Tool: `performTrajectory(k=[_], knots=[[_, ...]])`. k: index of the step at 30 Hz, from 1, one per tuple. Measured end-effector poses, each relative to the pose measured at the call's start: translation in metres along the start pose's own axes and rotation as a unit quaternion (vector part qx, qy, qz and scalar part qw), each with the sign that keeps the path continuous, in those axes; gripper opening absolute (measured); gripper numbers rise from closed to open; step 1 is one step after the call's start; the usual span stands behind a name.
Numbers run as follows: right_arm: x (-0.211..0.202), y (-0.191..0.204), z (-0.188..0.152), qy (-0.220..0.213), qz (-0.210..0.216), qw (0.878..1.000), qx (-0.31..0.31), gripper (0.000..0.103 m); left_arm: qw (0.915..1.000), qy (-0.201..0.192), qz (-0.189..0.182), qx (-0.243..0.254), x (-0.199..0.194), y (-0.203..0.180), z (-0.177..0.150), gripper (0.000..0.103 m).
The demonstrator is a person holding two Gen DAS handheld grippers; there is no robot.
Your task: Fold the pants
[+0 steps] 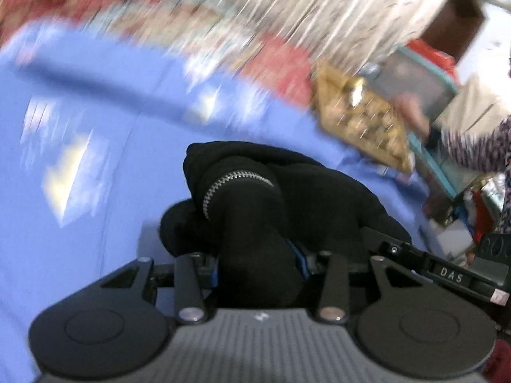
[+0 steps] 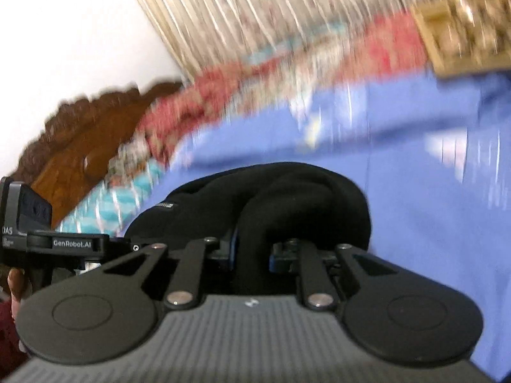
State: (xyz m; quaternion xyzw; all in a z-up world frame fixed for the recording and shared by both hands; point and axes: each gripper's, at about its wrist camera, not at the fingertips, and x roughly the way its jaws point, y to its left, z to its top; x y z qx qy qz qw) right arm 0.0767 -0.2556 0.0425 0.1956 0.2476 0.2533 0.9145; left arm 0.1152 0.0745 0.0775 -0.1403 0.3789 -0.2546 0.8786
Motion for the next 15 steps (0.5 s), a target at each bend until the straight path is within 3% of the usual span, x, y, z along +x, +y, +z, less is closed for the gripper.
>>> performTrajectory(k=[4,6,10,12,13,14,15], knots=[[0.003,-0.02,0.059,-0.066,-0.014,0.997,-0.03,0.02,0.9982,-0.048,-0.017,0.031,0.03,-0.024,0.063,0.041],[0.015,-0.041,0.076,-0.077,-0.034,0.996,-0.036,0.02,0.9983,-0.046,-0.01,0.035,0.066,-0.029,0.083,0.042],[0.063,-0.102,0.079,-0.045,-0.089,0.995,0.004,0.021,0.999,0.001,0.033,0.03,0.159,-0.026,0.085,0.044],[0.104,-0.136,0.068,0.018,-0.136,0.99,0.026,0.027,0.9937,0.052,0.092,0.039,0.211,-0.017,0.067,0.048],[0.126,-0.154,0.059,0.066,-0.172,0.982,0.05,0.033,0.9879,0.086,0.12,0.046,0.236,-0.013,0.057,0.05],[0.14,-0.173,0.047,0.097,-0.201,0.971,0.081,0.057,0.9858,0.098,0.129,0.046,0.25,-0.011,0.047,0.057],[0.136,-0.183,0.041,0.074,-0.197,0.971,0.11,0.063,0.9859,0.083,0.138,0.044,0.248,-0.013,0.042,0.057]])
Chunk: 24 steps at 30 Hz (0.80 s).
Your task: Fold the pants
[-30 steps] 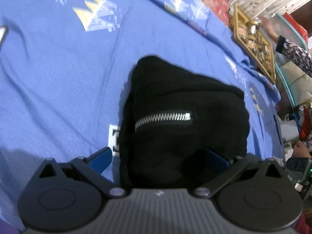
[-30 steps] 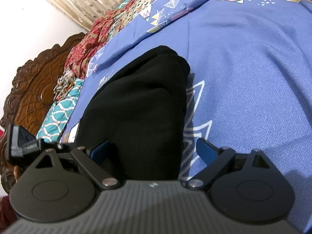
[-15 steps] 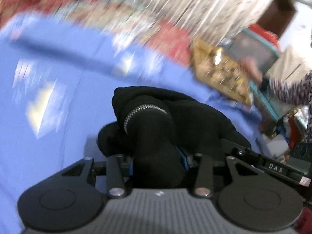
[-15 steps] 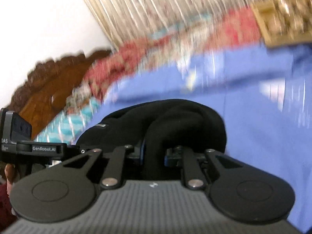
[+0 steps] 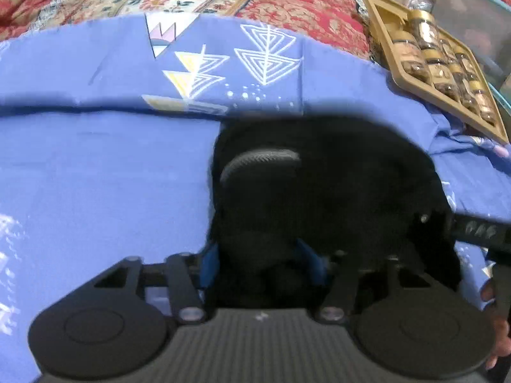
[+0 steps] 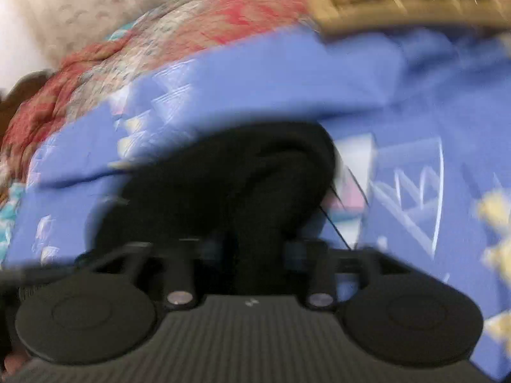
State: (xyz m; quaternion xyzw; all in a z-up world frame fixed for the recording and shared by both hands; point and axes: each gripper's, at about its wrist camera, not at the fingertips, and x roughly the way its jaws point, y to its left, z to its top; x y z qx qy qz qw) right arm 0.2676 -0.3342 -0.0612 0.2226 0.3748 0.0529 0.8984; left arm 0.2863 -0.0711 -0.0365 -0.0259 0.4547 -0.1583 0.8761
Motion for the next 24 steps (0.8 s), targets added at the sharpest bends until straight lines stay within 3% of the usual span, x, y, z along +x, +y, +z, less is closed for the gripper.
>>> performTrajectory(k=[2,5,10,15,17,19,24], knots=[[-0.013,-0.014,-0.001,-0.017,0.034,0.998,0.043,0.074,0.9997,-0.023,0.0,0.009,-0.016,-0.002,-0.004,0.057],[-0.05,-0.022,-0.012,-0.069,0.019,0.996,0.051,0.074,0.9982,-0.059,-0.013,0.003,-0.054,0.005,-0.01,0.069],[-0.108,-0.014,-0.056,-0.097,0.031,0.993,0.064,0.074,0.9937,-0.107,0.026,0.019,-0.121,0.003,-0.037,0.076],[-0.147,0.017,-0.105,-0.097,0.012,0.994,0.042,0.074,0.9915,-0.101,0.063,0.053,-0.17,-0.008,-0.085,0.085],[-0.16,0.03,-0.124,-0.09,-0.005,0.996,0.028,0.076,0.9902,-0.101,0.078,0.057,-0.186,-0.015,-0.1,0.093],[-0.175,0.037,-0.143,-0.081,-0.021,0.996,0.027,0.078,0.9898,-0.092,0.096,0.052,-0.197,-0.021,-0.118,0.094],[-0.2,0.053,-0.183,-0.071,-0.036,0.997,0.009,0.086,0.9927,-0.062,0.103,0.011,-0.216,-0.022,-0.159,0.099]])
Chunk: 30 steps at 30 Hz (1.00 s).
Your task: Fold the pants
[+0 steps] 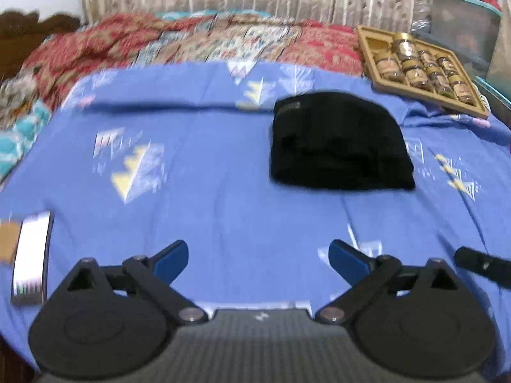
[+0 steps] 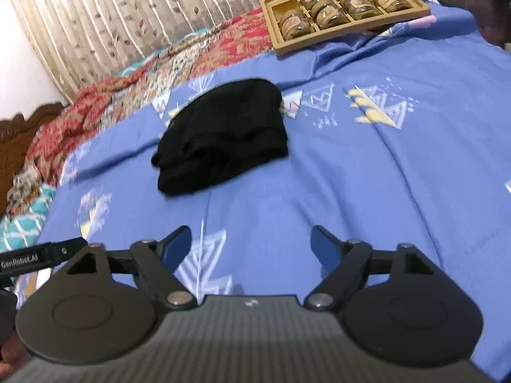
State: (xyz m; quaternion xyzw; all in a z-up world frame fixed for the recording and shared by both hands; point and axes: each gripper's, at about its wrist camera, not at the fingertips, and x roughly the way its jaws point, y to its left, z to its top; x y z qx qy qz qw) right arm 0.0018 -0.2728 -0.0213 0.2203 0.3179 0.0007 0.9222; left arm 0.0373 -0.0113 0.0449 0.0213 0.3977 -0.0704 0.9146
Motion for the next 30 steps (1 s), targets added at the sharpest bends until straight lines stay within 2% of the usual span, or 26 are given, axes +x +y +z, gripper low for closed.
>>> performTrajectory(k=[3,6,13,26,30], knots=[[-0.013,0.007,-0.019,0.012,0.005,1.0,-0.015,0.089,0.9998,0.019,0.007,0.0,-0.008,-0.002,-0.02,0.103],[-0.025,0.013,-0.036,0.014,-0.005,1.0,-0.015,0.098,0.9995,0.028,0.009,0.008,-0.017,-0.003,-0.034,0.103],[-0.039,0.03,-0.051,0.027,-0.024,0.999,-0.034,0.103,0.9999,0.008,0.001,0.007,-0.047,-0.002,-0.045,0.103],[-0.064,0.043,-0.08,0.037,-0.027,0.998,-0.033,0.103,0.998,-0.021,0.048,0.035,-0.076,-0.01,-0.08,0.103],[-0.069,0.047,-0.079,0.023,-0.027,0.999,-0.041,0.103,0.9983,-0.028,0.038,0.035,-0.082,-0.009,-0.08,0.103]])
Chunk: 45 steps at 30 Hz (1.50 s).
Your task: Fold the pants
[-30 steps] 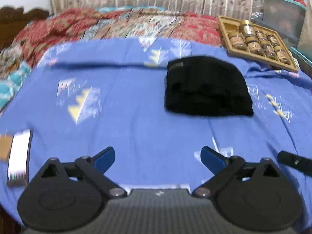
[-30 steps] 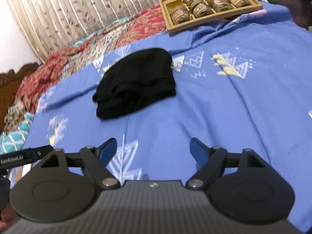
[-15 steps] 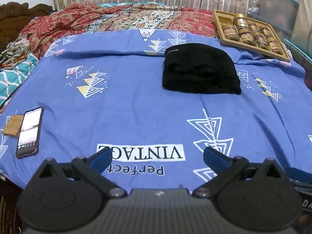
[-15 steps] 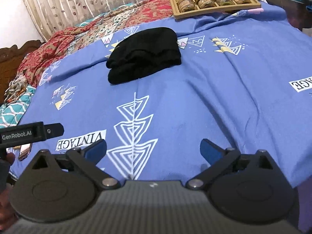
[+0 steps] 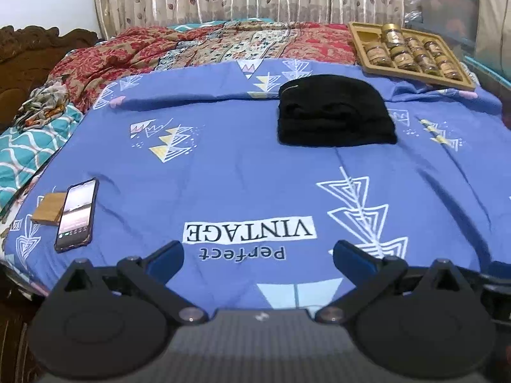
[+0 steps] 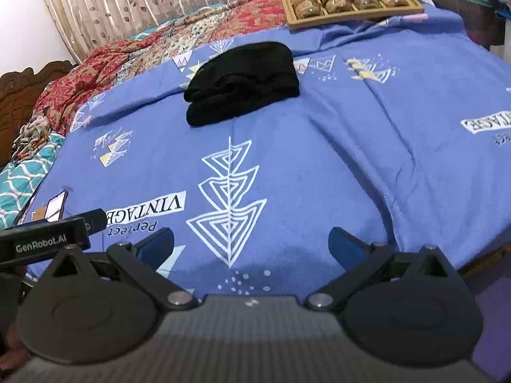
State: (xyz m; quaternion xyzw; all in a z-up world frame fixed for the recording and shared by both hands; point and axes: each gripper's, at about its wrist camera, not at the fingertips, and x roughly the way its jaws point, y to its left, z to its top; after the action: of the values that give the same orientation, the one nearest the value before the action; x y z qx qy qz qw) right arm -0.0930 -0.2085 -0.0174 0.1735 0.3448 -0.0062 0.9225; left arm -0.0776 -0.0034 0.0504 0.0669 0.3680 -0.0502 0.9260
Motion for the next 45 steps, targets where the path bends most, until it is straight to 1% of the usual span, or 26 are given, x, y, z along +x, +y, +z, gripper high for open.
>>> performTrajectory(k=[7,10,21,30,38,45], knots=[[0.002,0.001,0.004,-0.01,-0.008,1.0,-0.016,0.103,1.0,-0.002,-0.004,0.002,0.007,-0.004,0.006,0.103],[0.006,0.0,0.006,-0.011,-0.01,1.0,-0.017,0.103,0.9999,0.004,0.004,0.009,0.015,-0.007,0.008,0.103],[0.038,-0.006,0.015,0.017,-0.013,1.0,-0.02,0.103,0.9973,0.071,0.008,0.014,0.068,-0.012,0.011,0.103],[0.054,-0.013,0.015,0.04,-0.015,0.999,0.0,0.103,0.9944,0.103,0.014,0.015,0.091,-0.014,0.009,0.103],[0.051,-0.013,0.02,0.031,-0.012,0.999,-0.01,0.103,0.9952,0.094,0.024,0.014,0.089,-0.012,0.013,0.103],[0.042,-0.014,0.029,0.011,-0.008,1.0,-0.015,0.103,0.9967,0.069,0.038,0.02,0.081,-0.011,0.019,0.103]])
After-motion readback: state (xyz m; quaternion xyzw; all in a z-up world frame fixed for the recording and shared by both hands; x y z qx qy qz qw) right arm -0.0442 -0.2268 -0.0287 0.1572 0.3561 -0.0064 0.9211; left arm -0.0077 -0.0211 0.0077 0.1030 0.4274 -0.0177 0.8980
